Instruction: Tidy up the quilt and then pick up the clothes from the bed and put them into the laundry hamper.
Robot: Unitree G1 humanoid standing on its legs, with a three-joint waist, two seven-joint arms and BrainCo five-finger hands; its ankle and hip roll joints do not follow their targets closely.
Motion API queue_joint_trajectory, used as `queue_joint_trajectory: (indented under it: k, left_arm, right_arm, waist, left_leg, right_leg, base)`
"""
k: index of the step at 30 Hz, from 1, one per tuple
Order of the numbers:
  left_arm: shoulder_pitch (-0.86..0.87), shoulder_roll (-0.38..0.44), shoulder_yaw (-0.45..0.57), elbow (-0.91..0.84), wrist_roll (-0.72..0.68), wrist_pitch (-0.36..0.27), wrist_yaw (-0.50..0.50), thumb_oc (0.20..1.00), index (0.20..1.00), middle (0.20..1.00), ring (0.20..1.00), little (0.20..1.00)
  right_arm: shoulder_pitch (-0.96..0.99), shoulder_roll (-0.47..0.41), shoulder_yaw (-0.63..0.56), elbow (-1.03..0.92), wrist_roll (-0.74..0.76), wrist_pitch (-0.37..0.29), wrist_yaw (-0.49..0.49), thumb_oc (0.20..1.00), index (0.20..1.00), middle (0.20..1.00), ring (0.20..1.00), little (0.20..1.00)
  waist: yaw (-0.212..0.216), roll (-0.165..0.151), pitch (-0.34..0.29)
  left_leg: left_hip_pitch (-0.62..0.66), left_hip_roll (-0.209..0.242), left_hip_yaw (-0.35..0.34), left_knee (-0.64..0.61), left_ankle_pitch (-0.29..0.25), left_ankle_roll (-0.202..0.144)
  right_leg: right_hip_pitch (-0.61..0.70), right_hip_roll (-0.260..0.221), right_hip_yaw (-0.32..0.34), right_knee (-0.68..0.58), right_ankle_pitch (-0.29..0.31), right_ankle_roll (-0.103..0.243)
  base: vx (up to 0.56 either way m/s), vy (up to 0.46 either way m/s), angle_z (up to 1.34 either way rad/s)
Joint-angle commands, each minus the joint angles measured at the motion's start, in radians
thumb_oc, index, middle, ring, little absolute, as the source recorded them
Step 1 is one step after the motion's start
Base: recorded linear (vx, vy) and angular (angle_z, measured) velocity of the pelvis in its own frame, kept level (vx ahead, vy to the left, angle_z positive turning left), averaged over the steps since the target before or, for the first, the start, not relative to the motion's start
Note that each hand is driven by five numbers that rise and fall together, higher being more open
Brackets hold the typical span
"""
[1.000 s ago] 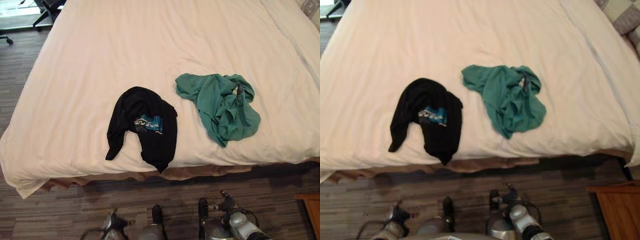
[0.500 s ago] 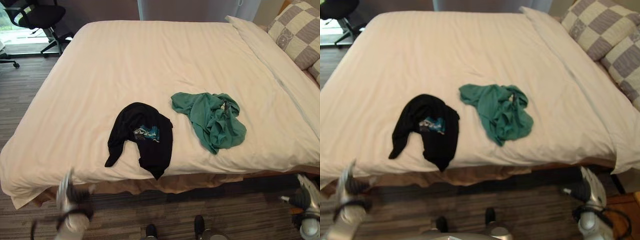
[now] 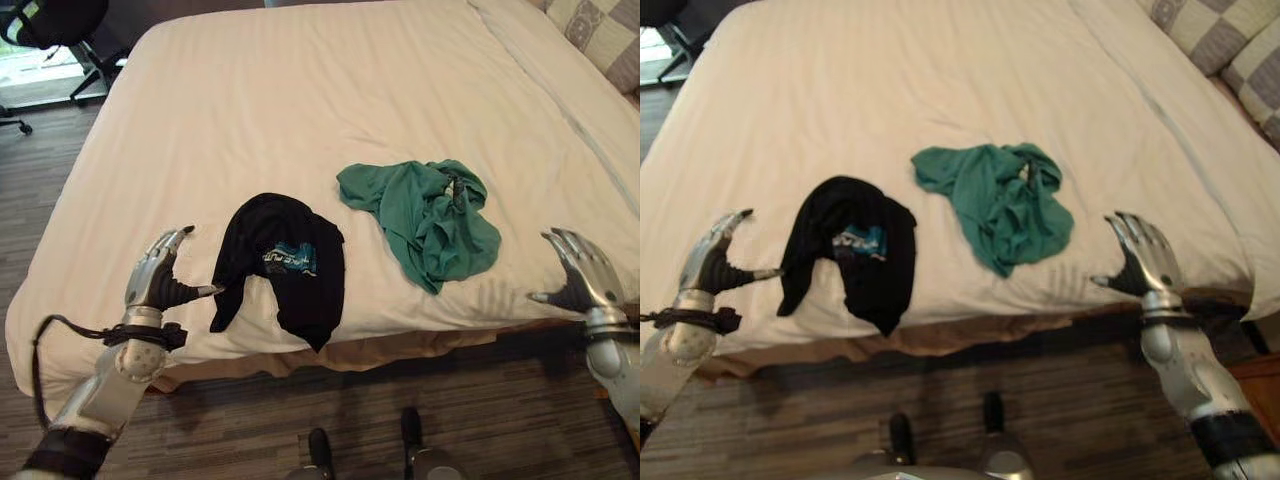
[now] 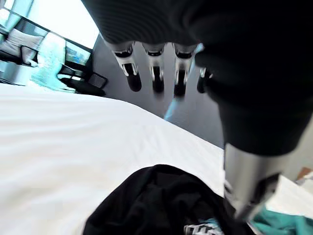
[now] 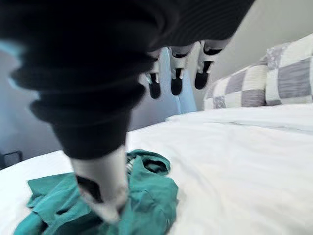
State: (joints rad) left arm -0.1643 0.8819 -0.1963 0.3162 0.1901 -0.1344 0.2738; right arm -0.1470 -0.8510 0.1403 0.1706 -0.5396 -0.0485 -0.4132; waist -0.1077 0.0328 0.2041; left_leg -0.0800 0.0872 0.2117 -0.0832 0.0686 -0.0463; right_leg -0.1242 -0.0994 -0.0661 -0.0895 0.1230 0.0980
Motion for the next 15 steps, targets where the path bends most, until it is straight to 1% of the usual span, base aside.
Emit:
queue_joint_trajectory:
  k: [1,2,3,6,9,13,14,15]
  left_arm:
    - [-0.177,0.06,-0.031,0.051,0.11,0.024,0.037,1.0,1.0,1.0,1.0,1.0]
    - [-0.218,0.072,-0.022,-0.01,0.136,0.044,0.033,1.0,1.0,1.0,1.0,1.0]
    - [-0.218,0.073,-0.021,-0.014,0.137,0.046,0.031,1.0,1.0,1.0,1.0,1.0]
    - [-0.293,0.068,-0.043,-0.019,0.205,0.065,0.046,1.0,1.0,1.0,1.0,1.0]
    - [-0.373,0.057,-0.095,0.034,0.27,0.089,0.029,1.0,1.0,1.0,1.0,1.0]
    - [-0.419,0.033,-0.13,0.1,0.286,0.11,0.025,1.0,1.0,1.0,1.0,1.0]
    - [-0.451,0.025,-0.159,0.144,0.32,0.128,0.016,1.0,1.0,1.0,1.0,1.0]
    - [-0.457,0.023,-0.163,0.149,0.321,0.128,0.017,0.94,0.94,0.94,0.94,0.94]
  right_arm:
    - [-0.144,-0.037,0.014,-0.009,0.045,-0.01,-0.073,1.0,1.0,1.0,1.0,1.0]
    - [-0.147,-0.003,-0.011,-0.034,0.053,-0.001,-0.093,1.0,1.0,1.0,1.0,1.0]
    - [-0.145,-0.002,-0.014,-0.036,0.053,0.0,-0.092,1.0,1.0,1.0,1.0,1.0]
    - [-0.16,0.047,-0.012,-0.063,0.049,0.0,-0.111,1.0,1.0,1.0,1.0,1.0]
    - [-0.163,0.067,-0.018,-0.112,0.055,-0.014,-0.118,1.0,1.0,1.0,1.0,1.0]
    - [-0.169,0.079,-0.017,-0.133,0.057,-0.023,-0.125,1.0,1.0,1.0,1.0,1.0]
    - [-0.183,0.084,-0.007,-0.151,0.055,-0.026,-0.129,1.0,1.0,1.0,1.0,1.0]
    - [-0.183,0.084,-0.009,-0.151,0.055,-0.026,-0.128,1.0,1.0,1.0,1.0,1.0]
  waist:
    - [-0.029,-0.041,0.074]
    - [-0.029,-0.036,0.085]
    - [-0.028,-0.036,0.083]
    - [-0.037,-0.033,0.094]
    - [-0.054,-0.034,0.134]
    - [-0.066,-0.031,0.145]
    - [-0.074,-0.033,0.153]
    - [-0.073,-0.033,0.154]
  left_leg:
    - [-0.026,0.073,-0.001,0.037,-0.053,-0.075]
    - [-0.06,0.076,0.003,0.033,-0.041,-0.077]
    - [-0.065,0.077,0.003,0.033,-0.04,-0.077]
    - [-0.097,0.082,0.015,0.024,-0.023,-0.081]
    - [-0.143,0.087,0.029,0.027,-0.004,-0.09]
    - [-0.172,0.094,0.039,0.026,0.007,-0.096]
    - [-0.181,0.101,0.047,0.022,0.012,-0.099]
    - [-0.182,0.102,0.048,0.022,0.013,-0.099]
  right_leg:
    - [-0.053,-0.052,0.042,0.037,-0.1,0.073]
    - [-0.088,-0.047,0.043,0.036,-0.09,0.073]
    - [-0.092,-0.046,0.043,0.037,-0.09,0.073]
    - [-0.131,-0.039,0.045,0.03,-0.08,0.075]
    - [-0.182,-0.038,0.051,0.032,-0.067,0.075]
    - [-0.216,-0.036,0.049,0.03,-0.06,0.076]
    - [-0.229,-0.033,0.047,0.028,-0.058,0.077]
    - [-0.23,-0.032,0.048,0.028,-0.058,0.077]
  base:
    - [-0.16,-0.08,-0.19]
    - [-0.06,-0.051,-0.22]
    - [-0.07,-0.075,-0.19]
    - [-0.03,-0.056,-0.07]
    - [-0.08,-0.083,-0.12]
    - [-0.04,-0.045,-0.14]
    - [-0.02,-0.027,-0.07]
    - [-0.02,-0.034,-0.07]
